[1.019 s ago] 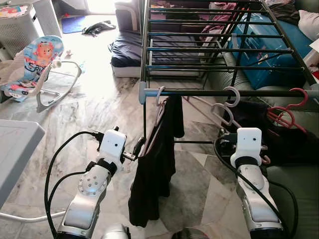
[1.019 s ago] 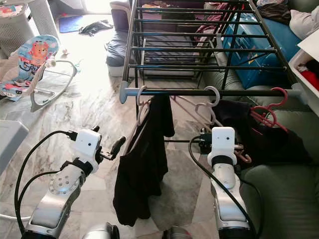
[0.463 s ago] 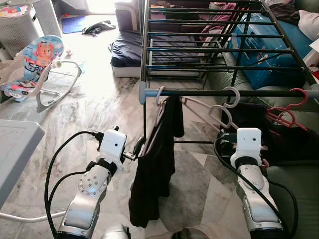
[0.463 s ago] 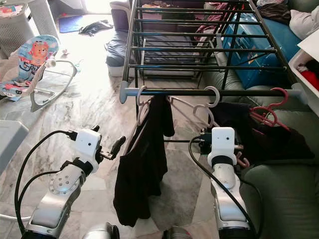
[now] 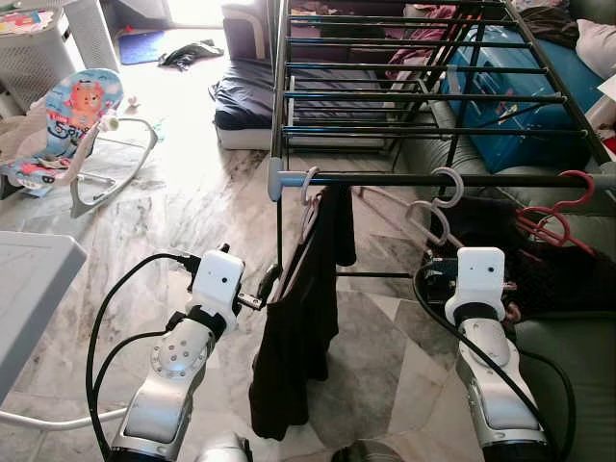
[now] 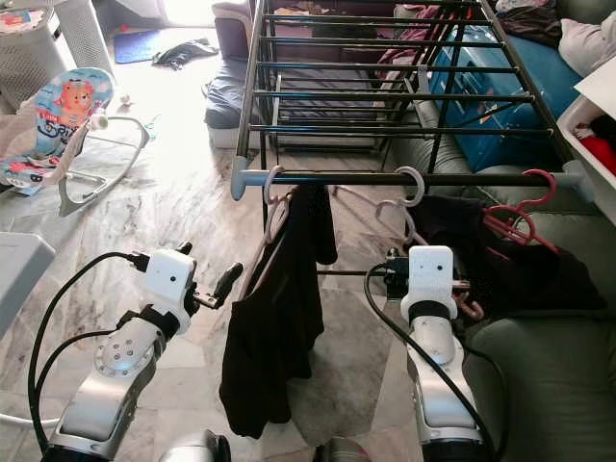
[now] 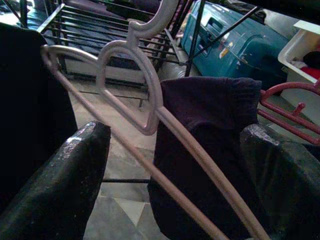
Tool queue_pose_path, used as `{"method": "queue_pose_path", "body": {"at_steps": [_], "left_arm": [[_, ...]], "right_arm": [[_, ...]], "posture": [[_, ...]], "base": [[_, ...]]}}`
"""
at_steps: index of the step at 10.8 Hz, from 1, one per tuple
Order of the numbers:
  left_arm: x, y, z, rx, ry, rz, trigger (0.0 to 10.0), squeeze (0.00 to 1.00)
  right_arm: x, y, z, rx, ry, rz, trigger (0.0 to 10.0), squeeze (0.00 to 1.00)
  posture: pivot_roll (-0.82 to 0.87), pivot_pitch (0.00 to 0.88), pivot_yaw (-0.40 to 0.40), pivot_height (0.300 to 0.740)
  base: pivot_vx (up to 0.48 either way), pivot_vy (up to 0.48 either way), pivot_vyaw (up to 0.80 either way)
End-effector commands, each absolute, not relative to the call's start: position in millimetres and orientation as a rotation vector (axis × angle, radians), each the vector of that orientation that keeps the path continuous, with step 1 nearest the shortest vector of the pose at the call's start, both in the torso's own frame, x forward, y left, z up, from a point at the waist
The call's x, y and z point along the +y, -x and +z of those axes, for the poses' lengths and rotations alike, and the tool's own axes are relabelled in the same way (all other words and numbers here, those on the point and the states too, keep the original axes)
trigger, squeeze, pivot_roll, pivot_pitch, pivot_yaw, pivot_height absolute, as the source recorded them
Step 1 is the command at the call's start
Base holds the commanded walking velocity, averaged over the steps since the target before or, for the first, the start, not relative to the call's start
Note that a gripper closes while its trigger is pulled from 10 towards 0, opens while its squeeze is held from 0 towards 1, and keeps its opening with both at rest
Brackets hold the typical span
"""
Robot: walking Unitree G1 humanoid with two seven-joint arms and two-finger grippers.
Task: Hang hanger
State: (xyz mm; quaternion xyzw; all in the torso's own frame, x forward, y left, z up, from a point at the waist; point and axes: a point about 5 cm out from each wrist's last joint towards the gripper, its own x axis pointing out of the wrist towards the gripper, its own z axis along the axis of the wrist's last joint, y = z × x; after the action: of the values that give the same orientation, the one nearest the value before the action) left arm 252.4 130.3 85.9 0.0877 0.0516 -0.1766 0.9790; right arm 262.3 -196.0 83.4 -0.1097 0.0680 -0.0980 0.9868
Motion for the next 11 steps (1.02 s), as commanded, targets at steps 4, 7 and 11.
{"method": "queue_pose_path", "body": {"at_steps": [4, 7, 11], "left_arm": [[127, -260, 87, 0.092, -0.193, -0.357, 10.0, 0.00], [127, -260, 86, 0.092, -0.195, -0.360, 10.0, 0.00], [127, -259, 85, 0.093, -0.198, -0.362, 10.0, 0.00]], "right_arm": [[-199, -274, 94, 0.096, 0.218, -0.205, 10.0, 0.00], [-199, -274, 94, 0.097, 0.219, -0.204, 10.0, 0.00], [-205, -277, 92, 0.107, 0.234, -0.218, 10.0, 0.00]], "posture": [[-0.06, 0.000, -0.027, 0.740], [-0.06, 0.000, -0.026, 0.740], [-0.06, 0.000, -0.026, 0.740]], "base": [[0.000, 0.000, 0.00], [0.000, 0.000, 0.00], [0.000, 0.000, 0.00]]}}
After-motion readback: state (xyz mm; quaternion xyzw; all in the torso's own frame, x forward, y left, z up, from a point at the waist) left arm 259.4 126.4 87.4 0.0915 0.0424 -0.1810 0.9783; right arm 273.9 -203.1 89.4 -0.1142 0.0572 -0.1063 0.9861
